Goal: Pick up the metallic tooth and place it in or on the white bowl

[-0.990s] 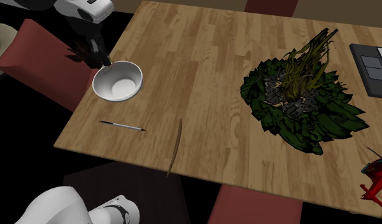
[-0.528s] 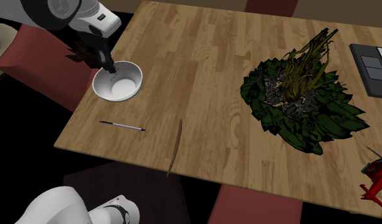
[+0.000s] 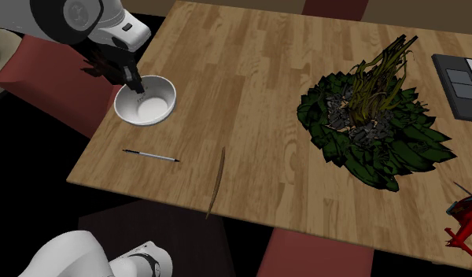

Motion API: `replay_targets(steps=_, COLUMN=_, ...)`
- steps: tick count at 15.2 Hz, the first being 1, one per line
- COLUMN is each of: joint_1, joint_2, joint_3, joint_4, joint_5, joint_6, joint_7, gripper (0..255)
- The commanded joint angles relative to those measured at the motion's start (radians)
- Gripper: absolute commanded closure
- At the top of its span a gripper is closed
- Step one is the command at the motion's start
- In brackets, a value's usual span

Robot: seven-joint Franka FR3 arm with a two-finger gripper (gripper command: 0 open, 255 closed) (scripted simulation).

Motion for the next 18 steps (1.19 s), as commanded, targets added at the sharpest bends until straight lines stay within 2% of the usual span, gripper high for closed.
replay_targets(steps=1, joint_1=0.000, joint_2=0.000, joint_3=0.000, joint_4=0.000, joint_5=0.000, joint_6=0.000, joint_7=0.000, gripper=0)
replay_targets(steps=6, joint_1=0.000, joint_2=0.000, joint_3=0.000, joint_4=0.000, joint_5=0.000, joint_6=0.000, joint_7=0.000, gripper=0)
replay_targets(steps=10, joint_1=-0.009, joint_2=-0.007, joint_3=-0.028, joint_4=0.118, joint_5=-0.010, joint_6=-0.126, joint_7=0.004, gripper=0)
replay_targets(steps=18, joint_1=-0.009, joint_2=-0.007, joint_3=-0.028, joint_4=0.118, joint_5=-0.010, joint_6=-0.126, joint_7=0.004, gripper=0)
